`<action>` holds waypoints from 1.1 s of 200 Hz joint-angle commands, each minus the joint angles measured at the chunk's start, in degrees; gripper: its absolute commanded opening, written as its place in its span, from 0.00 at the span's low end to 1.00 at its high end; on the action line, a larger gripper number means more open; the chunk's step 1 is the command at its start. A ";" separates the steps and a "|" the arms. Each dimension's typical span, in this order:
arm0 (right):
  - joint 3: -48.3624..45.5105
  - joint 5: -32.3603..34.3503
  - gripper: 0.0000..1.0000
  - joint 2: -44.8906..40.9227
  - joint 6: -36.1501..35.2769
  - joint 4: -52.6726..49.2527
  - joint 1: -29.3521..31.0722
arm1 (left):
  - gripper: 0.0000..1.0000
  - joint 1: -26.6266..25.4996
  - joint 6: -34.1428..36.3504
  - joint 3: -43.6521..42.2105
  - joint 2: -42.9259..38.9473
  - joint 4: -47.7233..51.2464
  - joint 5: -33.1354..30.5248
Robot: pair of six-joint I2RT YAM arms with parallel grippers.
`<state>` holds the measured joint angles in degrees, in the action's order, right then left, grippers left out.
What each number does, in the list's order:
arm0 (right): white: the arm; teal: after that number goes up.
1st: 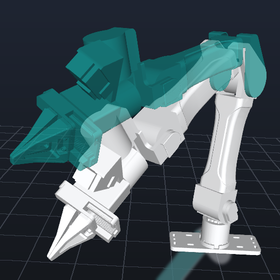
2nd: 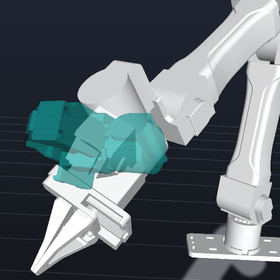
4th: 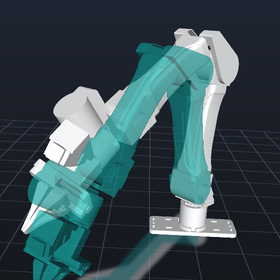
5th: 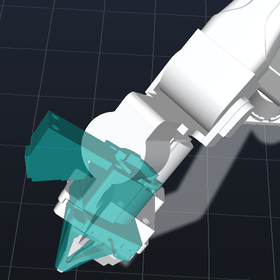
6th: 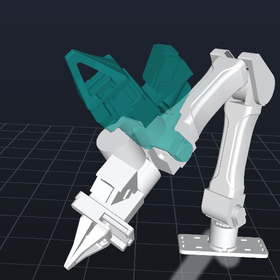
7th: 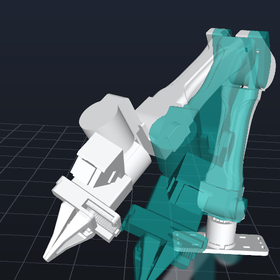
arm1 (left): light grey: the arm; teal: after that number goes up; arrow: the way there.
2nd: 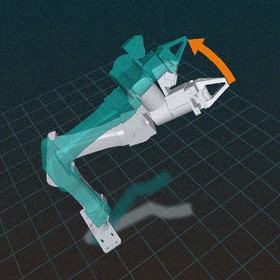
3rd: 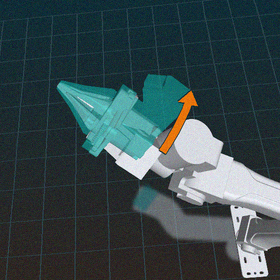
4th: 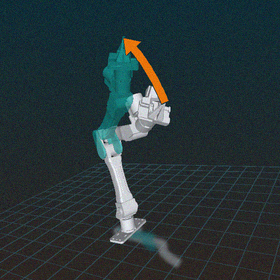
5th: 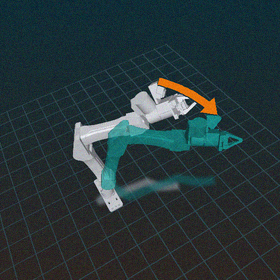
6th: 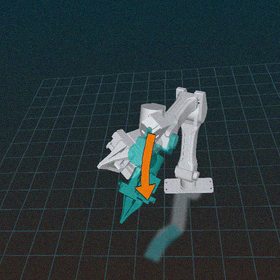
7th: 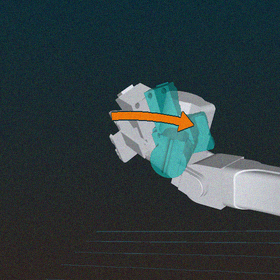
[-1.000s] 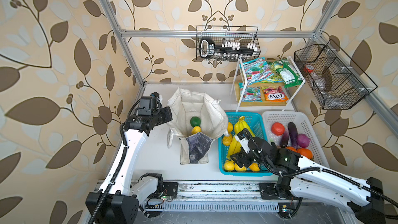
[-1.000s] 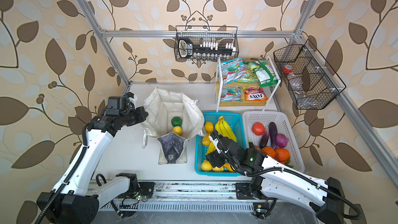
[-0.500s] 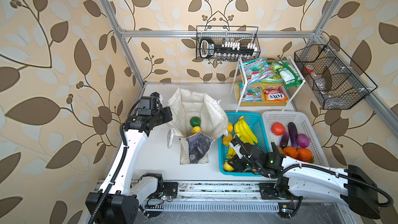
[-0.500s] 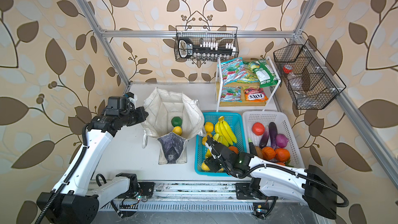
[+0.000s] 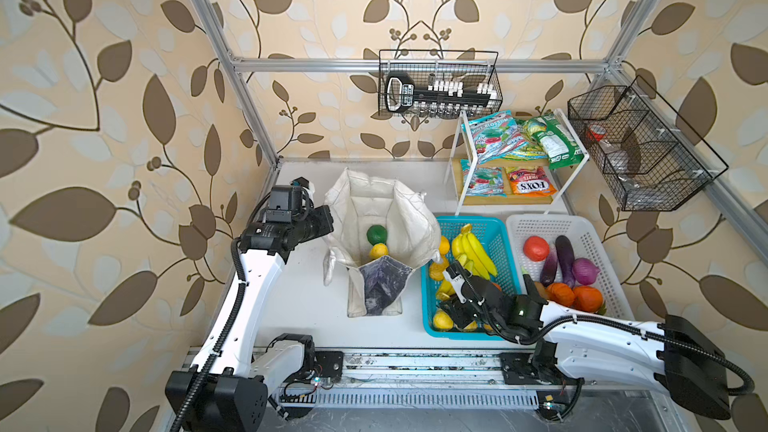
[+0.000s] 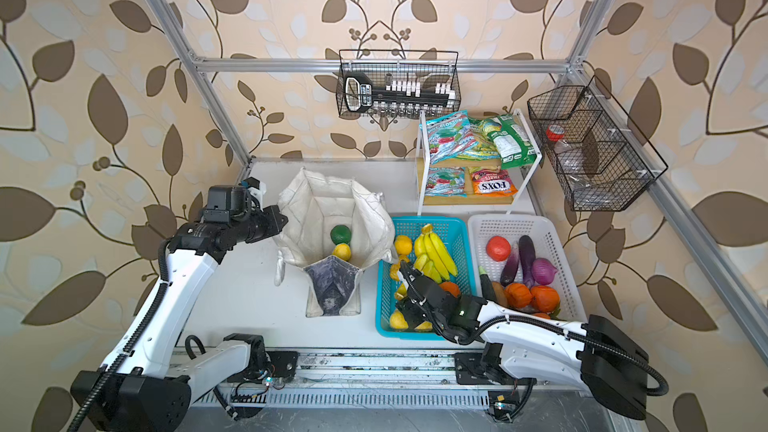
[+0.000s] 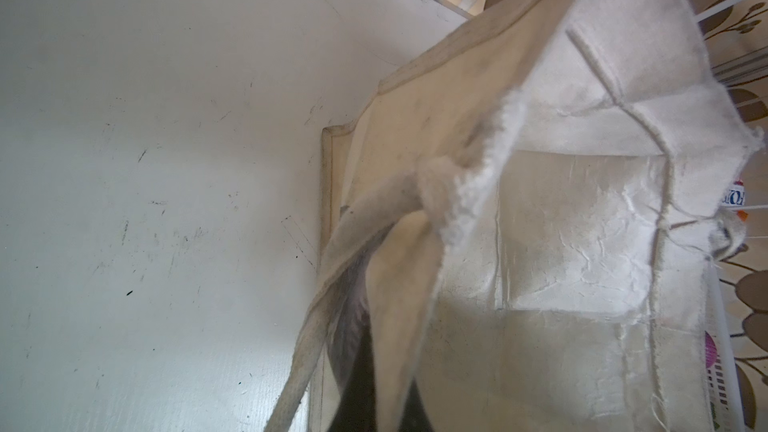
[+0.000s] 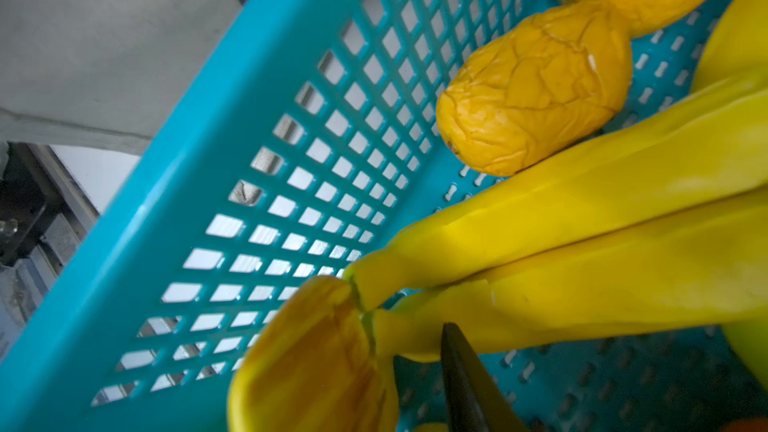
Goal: Place the food into the grocery bag and tie it
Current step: 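Lower the right gripper onto the banana bunch stem in the teal basket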
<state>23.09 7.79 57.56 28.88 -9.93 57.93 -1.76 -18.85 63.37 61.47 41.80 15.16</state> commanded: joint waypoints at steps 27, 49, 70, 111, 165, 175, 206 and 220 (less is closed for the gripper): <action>-0.90 3.41 0.33 -4.33 0.01 -0.75 0.37 | 0.00 0.63 -0.26 -0.19 -0.74 -2.61 0.86; -1.12 3.04 0.29 -3.89 0.12 0.09 0.28 | 0.00 0.66 -0.19 -0.27 -0.56 -2.60 0.71; -1.12 2.33 0.30 -2.31 -0.03 1.31 0.35 | 0.00 0.69 -0.14 -0.18 -0.48 -2.51 0.84; -1.29 3.10 0.32 -0.08 -0.05 4.17 0.36 | 0.00 0.57 -0.08 -0.18 -0.39 -2.60 1.44; -0.09 9.32 0.43 2.46 0.54 8.38 1.81 | 0.00 0.70 0.12 -0.19 -0.52 -2.69 1.58; -0.06 12.63 0.43 3.47 1.55 8.79 2.92 | 0.00 0.70 0.44 0.24 -0.56 -2.07 0.66; 0.02 18.68 0.38 5.65 2.67 9.68 5.39 | 0.00 0.65 0.50 -0.30 -1.44 -2.55 -0.42; 0.10 21.47 0.38 6.09 2.67 10.20 6.74 | 0.00 0.63 0.58 -0.01 -0.99 -2.33 0.37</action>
<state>22.76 21.15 62.96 30.28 -1.43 62.72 -1.76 -18.81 63.37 61.49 41.80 15.77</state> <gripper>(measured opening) 0.380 0.048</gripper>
